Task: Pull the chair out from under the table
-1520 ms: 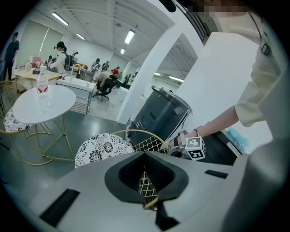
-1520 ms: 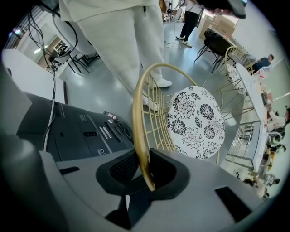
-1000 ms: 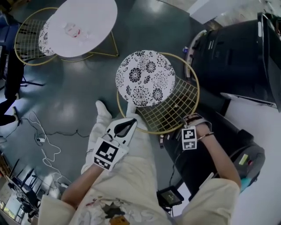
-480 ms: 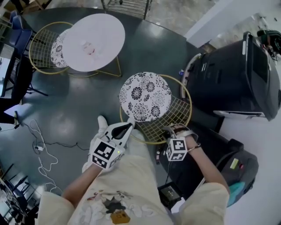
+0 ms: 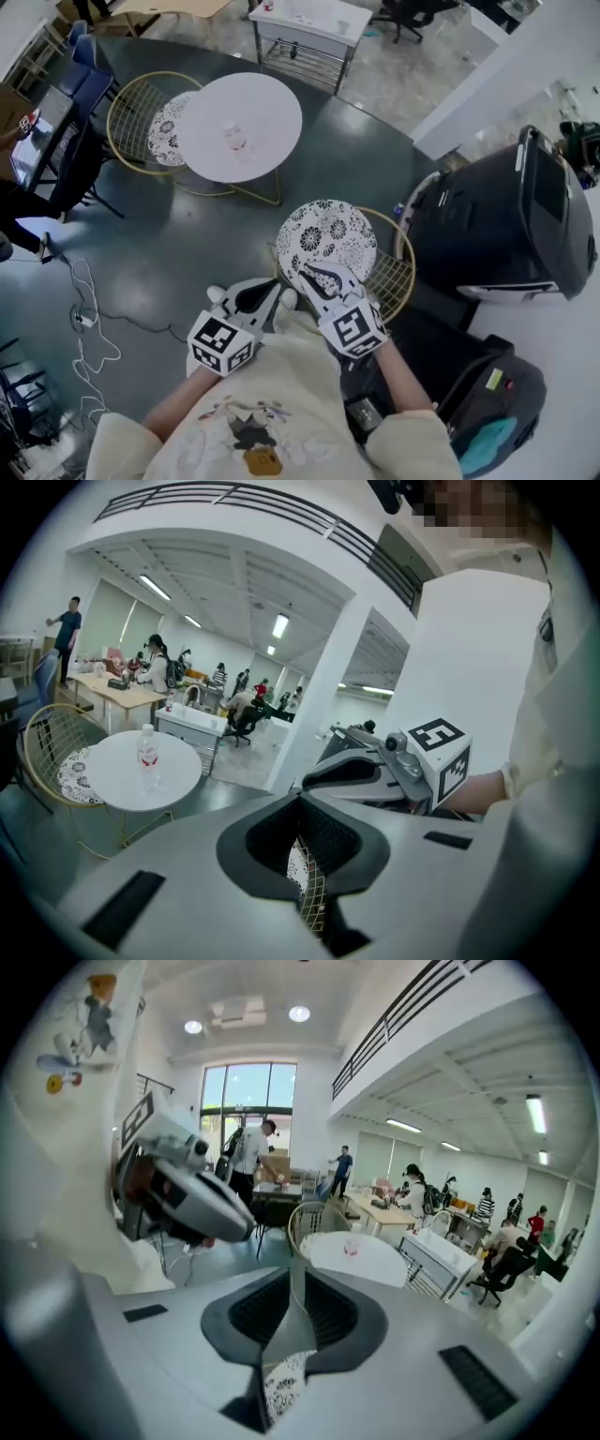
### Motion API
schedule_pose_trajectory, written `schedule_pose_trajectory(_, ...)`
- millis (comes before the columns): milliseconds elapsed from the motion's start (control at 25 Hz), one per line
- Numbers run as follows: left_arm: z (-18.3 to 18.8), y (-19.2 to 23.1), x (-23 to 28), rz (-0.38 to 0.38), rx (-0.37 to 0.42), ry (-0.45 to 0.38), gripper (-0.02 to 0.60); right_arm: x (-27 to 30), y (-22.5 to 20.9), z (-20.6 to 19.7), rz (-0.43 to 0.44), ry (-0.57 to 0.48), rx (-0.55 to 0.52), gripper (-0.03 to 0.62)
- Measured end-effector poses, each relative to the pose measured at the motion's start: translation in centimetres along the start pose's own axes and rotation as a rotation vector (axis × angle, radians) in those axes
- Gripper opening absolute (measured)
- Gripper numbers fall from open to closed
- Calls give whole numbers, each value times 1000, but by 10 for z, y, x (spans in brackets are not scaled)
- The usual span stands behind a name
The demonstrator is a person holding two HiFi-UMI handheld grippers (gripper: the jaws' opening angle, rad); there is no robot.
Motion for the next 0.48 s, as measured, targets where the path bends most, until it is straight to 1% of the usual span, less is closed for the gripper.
schedule_pose_trajectory(120, 15, 9, -20, 41, -14, -45, 2, 3, 0, 49, 27, -149, 63, 49)
schedule_pose_trajectory(240, 34, 8, -38, 63, 7, -98, 2, -3, 9, 87, 63, -309, 117, 48)
schedule_pose_trajectory(320, 48, 10, -47, 76, 23, -139, 2, -6, 13, 107, 73, -393, 152, 48)
schedule_pose_trajectory(400, 60, 11, -56, 89, 29, -170, 3, -5, 21, 122, 73, -437, 155, 48)
schedule_pose_trajectory(480, 64, 11, -64, 100, 34, -188, 3, -5, 33, 128, 57, -436, 115, 38)
Point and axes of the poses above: the fingertips, and each gripper's own axes: x forward along the fingers, y to its left, z out of its top, the point moved 5 cm from there along -x, backward along the fingers, and after that the axes turned 5 degrees about x, right-handed, at the moved point
